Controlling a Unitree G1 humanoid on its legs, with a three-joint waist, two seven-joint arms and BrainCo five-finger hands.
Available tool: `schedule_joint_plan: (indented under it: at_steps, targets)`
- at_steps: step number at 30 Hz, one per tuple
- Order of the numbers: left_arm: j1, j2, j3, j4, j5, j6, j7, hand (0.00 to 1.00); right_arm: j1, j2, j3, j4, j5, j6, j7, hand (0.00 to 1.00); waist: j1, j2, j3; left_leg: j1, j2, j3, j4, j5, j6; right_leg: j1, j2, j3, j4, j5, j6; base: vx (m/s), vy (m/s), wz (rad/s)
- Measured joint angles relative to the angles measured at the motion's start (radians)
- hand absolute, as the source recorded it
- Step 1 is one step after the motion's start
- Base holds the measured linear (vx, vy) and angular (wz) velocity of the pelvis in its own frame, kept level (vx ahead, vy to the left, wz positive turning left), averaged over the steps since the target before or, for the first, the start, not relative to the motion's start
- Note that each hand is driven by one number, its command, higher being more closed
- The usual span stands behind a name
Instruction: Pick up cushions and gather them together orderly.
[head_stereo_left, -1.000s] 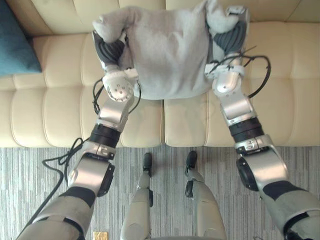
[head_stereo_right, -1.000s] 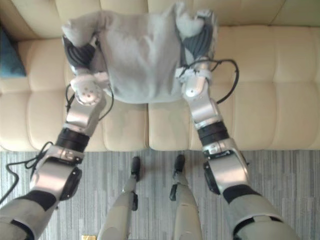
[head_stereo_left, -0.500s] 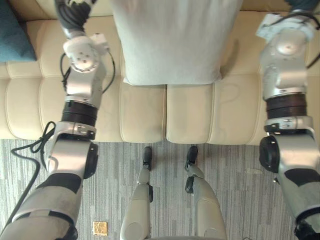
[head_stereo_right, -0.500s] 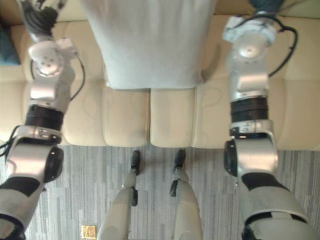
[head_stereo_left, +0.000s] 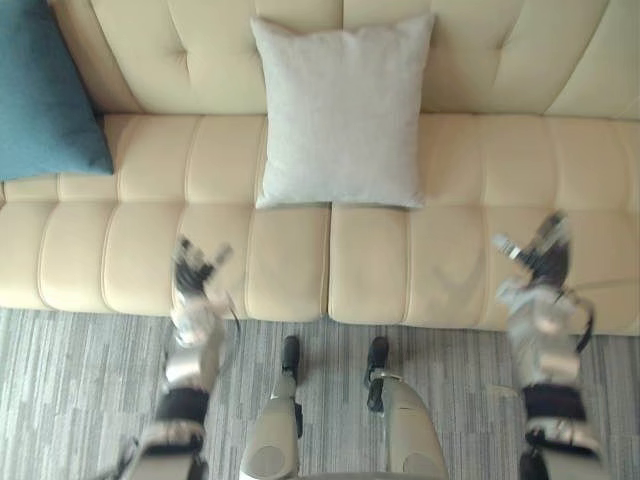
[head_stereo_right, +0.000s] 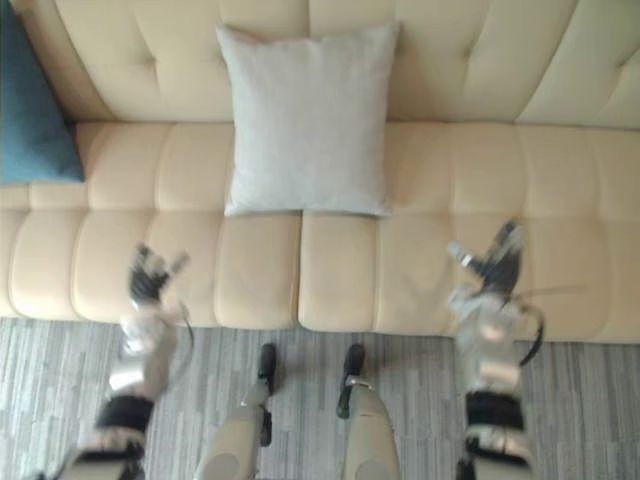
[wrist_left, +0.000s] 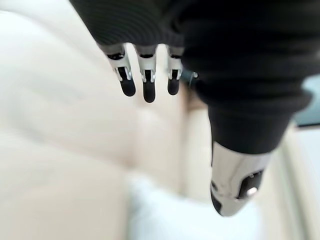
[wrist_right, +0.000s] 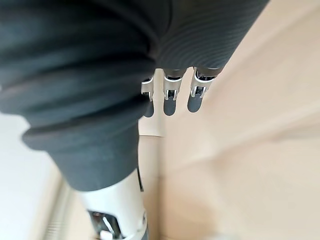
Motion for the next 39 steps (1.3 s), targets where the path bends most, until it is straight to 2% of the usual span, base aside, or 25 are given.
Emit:
schedule_joint_plan:
  at_steps: [2, 3, 5, 6, 11, 17, 20, 22, 23, 24, 25, 26, 28, 29, 30, 31, 32, 34, 35, 37, 39]
  targets:
    - [0.078, -0.056, -0.012, 0.05, 0.047, 0.018, -0.047, 0.0, 0.114, 0.092, 0.02, 0.024, -0.02, 0.0, 0.033, 0.0, 0.0, -0.004, -0.017, 0.049, 0.0, 0.012, 0.009, -0.018, 0.005, 0.049, 0.0, 0.005, -0.005, -0.009, 0.007, 0.08, 0.0, -0.14]
    - [0.114, -0.077, -0.011, 0.094, 0.072, 0.028, -0.068, 0.0, 0.164, 0.131, 0.035, 0.066, -0.037, 0.0, 0.049, 0.0, -0.002, -0.003, -0.047, 0.07, 0.0, 0.022, 0.025, -0.039, 0.007, 0.075, 0.002, 0.011, -0.013, -0.012, 0.011, 0.08, 0.011, -0.22]
    - [0.147, -0.095, -0.009, 0.142, 0.086, 0.038, -0.09, 0.0, 0.207, 0.159, 0.047, 0.127, -0.037, 0.0, 0.068, 0.0, -0.002, 0.0, -0.081, 0.098, 0.0, 0.035, 0.045, -0.069, 0.014, 0.11, 0.003, 0.02, -0.025, -0.017, 0.017, 0.06, 0.019, -0.21]
    - [0.169, -0.108, -0.008, 0.196, 0.121, 0.046, -0.106, 0.0, 0.24, 0.179, 0.048, 0.189, -0.039, 0.001, 0.083, 0.0, -0.003, 0.006, -0.12, 0.118, 0.001, 0.046, 0.061, -0.09, 0.019, 0.139, 0.005, 0.026, -0.04, -0.018, 0.019, 0.07, 0.027, -0.21]
    - [0.193, -0.113, 0.03, 0.369, 0.202, 0.064, -0.136, 0.0, 0.254, 0.185, 0.042, 0.403, -0.103, 0.009, 0.118, 0.0, -0.005, 0.016, -0.184, 0.189, 0.014, 0.082, 0.07, -0.129, 0.014, 0.233, 0.03, 0.054, -0.124, 0.003, 0.029, 0.06, 0.029, -0.24]
    - [0.201, -0.094, 0.03, 0.485, 0.276, 0.082, -0.158, 0.0, 0.226, 0.171, -0.011, 0.568, -0.156, 0.033, 0.127, 0.0, -0.009, 0.011, -0.192, 0.246, 0.015, 0.115, 0.069, -0.149, 0.01, 0.331, 0.055, 0.104, -0.274, 0.088, 0.039, 0.06, 0.038, -0.26]
    - [0.196, -0.082, 0.025, 0.509, 0.298, 0.083, -0.158, 0.0, 0.207, 0.166, -0.023, 0.604, -0.165, 0.039, 0.127, 0.0, -0.018, 0.007, -0.189, 0.266, 0.009, 0.129, 0.075, -0.154, 0.011, 0.333, 0.052, 0.115, -0.248, 0.091, 0.033, 0.05, 0.024, -0.17]
    - [0.187, -0.071, 0.019, 0.51, 0.303, 0.085, -0.158, 0.0, 0.204, 0.17, -0.022, 0.61, -0.168, 0.04, 0.127, 0.0, -0.032, 0.001, -0.183, 0.274, 0.004, 0.125, 0.094, -0.162, 0.019, 0.321, 0.043, 0.114, -0.173, 0.061, 0.038, 0.02, 0.02, 0.1]
    - [0.172, -0.064, 0.019, 0.509, 0.312, 0.085, -0.157, 0.0, 0.195, 0.172, -0.018, 0.618, -0.181, 0.039, 0.126, 0.0, -0.035, -0.007, -0.167, 0.273, 0.001, 0.125, 0.127, -0.177, 0.026, 0.312, 0.036, 0.12, -0.111, 0.043, 0.053, -0.05, 0.024, 0.09]
    - [0.16, -0.056, 0.019, 0.508, 0.316, 0.085, -0.156, 0.0, 0.185, 0.172, -0.006, 0.63, -0.187, 0.037, 0.126, 0.0, -0.032, -0.018, -0.162, 0.268, -0.005, 0.129, 0.148, -0.186, 0.037, 0.315, 0.029, 0.134, -0.106, 0.039, 0.062, -0.07, 0.027, 0.04]
    - [0.158, -0.055, 0.021, 0.507, 0.316, 0.084, -0.156, 0.0, 0.182, 0.171, -0.001, 0.632, -0.188, 0.036, 0.127, 0.0, -0.029, -0.012, -0.167, 0.258, 0.007, 0.131, 0.148, -0.185, 0.04, 0.321, 0.03, 0.136, -0.119, 0.032, 0.067, -0.08, 0.026, 0.22]
    - [0.153, -0.051, 0.031, 0.497, 0.315, 0.08, -0.156, 0.0, 0.156, 0.178, 0.009, 0.642, -0.19, 0.036, 0.128, 0.0, -0.031, -0.012, -0.165, 0.222, 0.009, 0.12, 0.168, -0.18, 0.038, 0.262, 0.014, 0.13, 0.126, -0.096, 0.082, -0.07, -0.012, 0.31]
    - [0.164, -0.038, 0.031, 0.489, 0.315, 0.079, -0.155, 0.0, 0.144, 0.177, 0.017, 0.674, -0.191, 0.04, 0.128, 0.0, -0.021, -0.026, -0.167, 0.219, 0.005, 0.101, 0.177, -0.169, 0.033, 0.291, 0.009, 0.125, 0.285, -0.18, 0.11, -0.04, -0.058, 0.33]
    - [0.17, -0.034, 0.032, 0.484, 0.315, 0.079, -0.155, 0.0, 0.141, 0.178, 0.021, 0.675, -0.191, 0.041, 0.127, 0.0, -0.008, -0.033, -0.168, 0.216, 0.004, 0.103, 0.186, -0.169, 0.032, 0.312, 0.01, 0.125, 0.265, -0.191, 0.096, -0.05, -0.161, -0.06]
    - [0.167, -0.037, 0.043, 0.485, 0.315, 0.083, -0.153, 0.0, 0.127, 0.175, 0.029, 0.674, -0.192, 0.039, 0.125, 0.0, 0.026, -0.04, -0.172, 0.157, 0.013, 0.118, 0.228, -0.165, 0.026, 0.335, 0.032, 0.13, 0.129, -0.21, 0.069, -0.1, -0.208, -0.26]
    - [0.15, -0.055, 0.049, 0.487, 0.314, 0.085, -0.152, 0.0, 0.082, 0.173, 0.029, 0.667, -0.191, 0.036, 0.12, 0.0, 0.036, -0.019, -0.157, 0.098, 0.041, 0.113, 0.255, -0.16, 0.015, 0.359, 0.065, 0.112, 0.013, -0.186, 0.027, -0.14, -0.198, -0.2]
    - [0.139, -0.06, 0.049, 0.491, 0.313, 0.087, -0.152, 0.0, 0.063, 0.171, 0.028, 0.665, -0.191, 0.031, 0.117, 0.0, 0.035, 0.004, -0.139, 0.079, 0.056, 0.101, 0.262, -0.152, 0.004, 0.367, 0.085, 0.099, -0.024, -0.16, -0.004, -0.15, -0.116, 0.04]
    - [0.125, -0.101, 0.048, 0.5, 0.298, 0.088, -0.152, 0.0, 0.048, 0.173, 0.026, 0.674, -0.191, 0.031, 0.107, 0.0, 0.031, 0.039, -0.092, 0.073, 0.094, 0.076, 0.24, -0.107, -0.022, 0.394, 0.124, 0.06, -0.086, -0.111, -0.031, -0.27, -0.14, 0.35]
    - [0.123, -0.104, 0.051, 0.499, 0.297, 0.087, -0.152, 0.0, 0.064, 0.185, 0.026, 0.677, -0.19, 0.034, 0.105, 0.0, 0.026, 0.035, -0.089, 0.093, 0.102, 0.084, 0.205, -0.074, -0.022, 0.407, 0.129, 0.039, -0.087, -0.108, -0.035, -0.27, -0.159, 0.43]
    - [0.128, -0.109, 0.05, 0.499, 0.298, 0.087, -0.152, 0.0, 0.088, 0.187, 0.024, 0.677, -0.189, 0.038, 0.098, 0.0, 0.025, 0.02, -0.086, 0.107, 0.117, 0.129, 0.189, -0.06, -0.019, 0.408, 0.128, 0.011, -0.095, -0.101, -0.048, -0.2, -0.089, 0.3]
    - [0.126, -0.11, 0.052, 0.497, 0.298, 0.086, -0.153, 0.0, 0.092, 0.189, 0.009, 0.677, -0.189, 0.041, 0.088, 0.0, 0.02, 0.011, -0.087, 0.1, 0.117, 0.169, 0.259, -0.089, -0.003, 0.391, 0.11, 0.001, -0.097, -0.085, -0.071, -0.16, -0.004, 0.12]
